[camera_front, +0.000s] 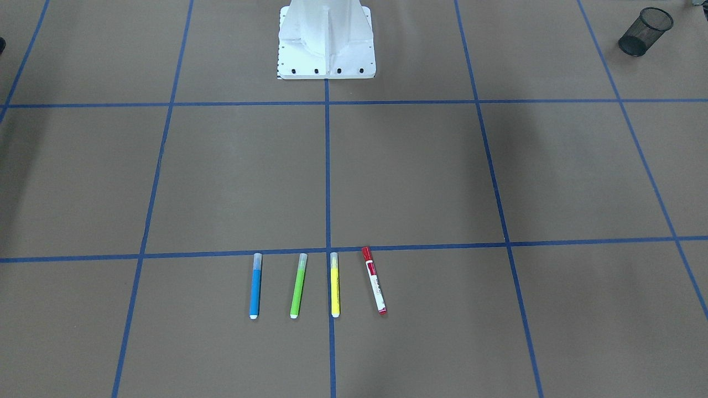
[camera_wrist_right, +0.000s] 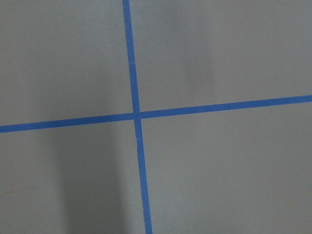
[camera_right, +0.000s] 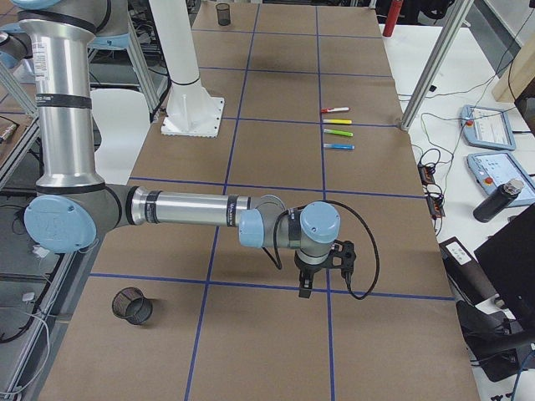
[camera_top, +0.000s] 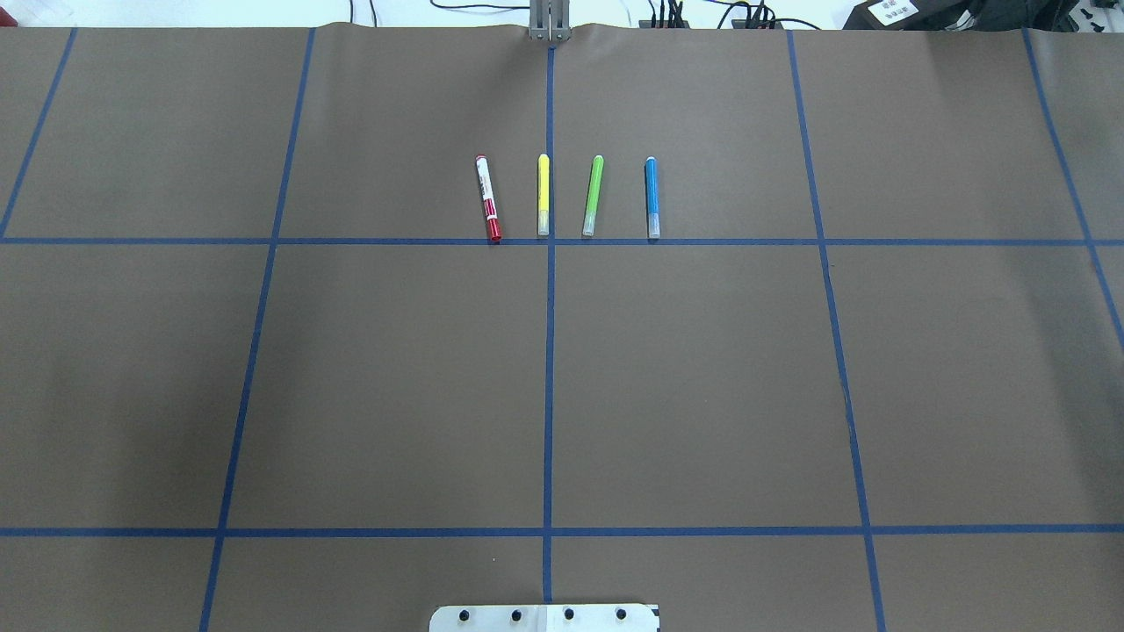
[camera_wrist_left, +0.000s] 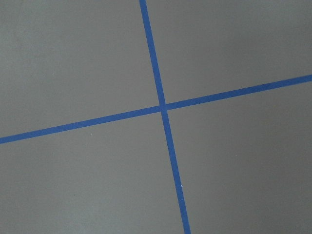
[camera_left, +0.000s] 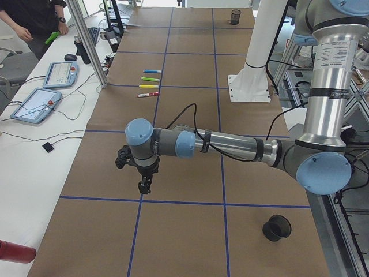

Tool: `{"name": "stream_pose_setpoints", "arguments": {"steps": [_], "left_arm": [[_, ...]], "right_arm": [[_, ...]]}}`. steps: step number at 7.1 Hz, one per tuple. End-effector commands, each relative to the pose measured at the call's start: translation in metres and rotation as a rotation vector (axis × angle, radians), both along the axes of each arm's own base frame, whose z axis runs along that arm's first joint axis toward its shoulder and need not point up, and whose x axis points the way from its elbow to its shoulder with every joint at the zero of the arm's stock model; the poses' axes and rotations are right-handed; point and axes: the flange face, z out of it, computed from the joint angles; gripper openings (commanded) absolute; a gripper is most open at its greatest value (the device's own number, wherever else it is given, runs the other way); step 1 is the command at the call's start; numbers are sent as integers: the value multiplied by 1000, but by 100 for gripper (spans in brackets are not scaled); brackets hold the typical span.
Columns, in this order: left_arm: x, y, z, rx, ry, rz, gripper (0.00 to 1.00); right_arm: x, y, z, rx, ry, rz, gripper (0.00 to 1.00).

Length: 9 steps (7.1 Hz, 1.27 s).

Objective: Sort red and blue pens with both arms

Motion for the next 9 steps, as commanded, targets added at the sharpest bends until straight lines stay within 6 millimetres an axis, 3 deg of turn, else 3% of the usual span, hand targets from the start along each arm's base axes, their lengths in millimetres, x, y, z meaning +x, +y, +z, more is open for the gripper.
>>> {"name": "stream_pose_setpoints", "arguments": {"steps": [1,2,3,5,7,8,9], "left_arm": [[31,-49,-66,14,12,-33,98],[51,-65,-95,33,21,-25,99],[94,-83,-137,51,29,-13,99],[226,-93,-220,-19,50,-40,99],[359,-73,-299,-72,82,-36,99],[406,-78,-331,-88,73,-62,99],[447,-85,-347,-78,80,-87,99]], "right_arm": [[-6,-12,-16,31,-19,-5,99],[-17,-25,-27,46,-20,-26,99],[-33,-37,-37,66,-17,-55,99],[-46,-63,-62,65,-24,-38,99],[-76,-101,-101,59,-29,-50,99],[-92,-115,-122,65,-30,-67,99],[-111,-125,-142,75,-32,-77,99]]}}
